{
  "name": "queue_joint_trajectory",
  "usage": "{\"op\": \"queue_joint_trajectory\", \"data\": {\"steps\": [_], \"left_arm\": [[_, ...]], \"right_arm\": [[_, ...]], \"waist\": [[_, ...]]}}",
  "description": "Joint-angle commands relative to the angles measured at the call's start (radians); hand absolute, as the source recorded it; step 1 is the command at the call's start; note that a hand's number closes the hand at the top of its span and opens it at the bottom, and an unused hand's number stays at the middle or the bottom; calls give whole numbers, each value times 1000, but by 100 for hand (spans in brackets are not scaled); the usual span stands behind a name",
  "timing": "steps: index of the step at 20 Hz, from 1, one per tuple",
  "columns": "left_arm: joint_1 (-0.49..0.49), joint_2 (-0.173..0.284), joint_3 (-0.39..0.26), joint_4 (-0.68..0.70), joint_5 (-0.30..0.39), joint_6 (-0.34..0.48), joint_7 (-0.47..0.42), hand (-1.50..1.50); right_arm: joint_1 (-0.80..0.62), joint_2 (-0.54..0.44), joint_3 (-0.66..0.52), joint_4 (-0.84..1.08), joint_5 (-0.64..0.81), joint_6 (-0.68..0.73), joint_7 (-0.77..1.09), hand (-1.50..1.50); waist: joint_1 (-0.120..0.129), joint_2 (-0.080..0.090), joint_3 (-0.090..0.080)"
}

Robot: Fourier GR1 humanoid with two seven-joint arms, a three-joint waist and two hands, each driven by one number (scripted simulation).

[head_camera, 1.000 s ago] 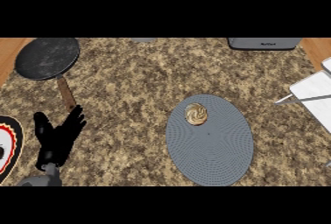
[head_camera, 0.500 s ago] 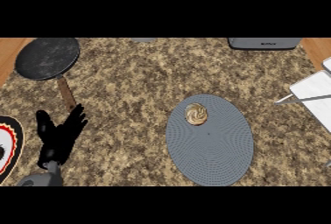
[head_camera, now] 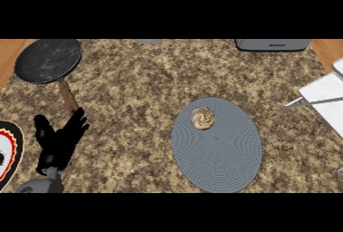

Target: Pick the can from the placemat and place it in the tiered shelf

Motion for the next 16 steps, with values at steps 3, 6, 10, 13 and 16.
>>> {"op": "queue_joint_trajectory", "data": {"steps": [3, 6, 10, 13, 16], "left_arm": [[51, -22, -15, -28, -5, 2, -5, 0], [30, 39, 26, -64, 30, -32, 48, 0], [74, -20, -15, -59, -12, 6, 6, 0], [2, -9, 22, -2, 12, 10, 28, 0], [35, -7, -5, -92, -12, 27, 73, 0]], "right_arm": [[131, -53, -96, -124, 54, -24, 77, -150], [130, -79, -133, -220, 79, -19, 142, -150], [206, -66, -232, -451, 22, 128, 233, -150], [293, -65, -359, -561, -108, 246, 206, -150], [320, -126, -472, -577, -238, 332, 190, -150]], "waist": [[-13, -2, 0], [-7, -3, -1], [-17, -6, -1], [-39, -8, -1], [-29, -8, 0]]}}
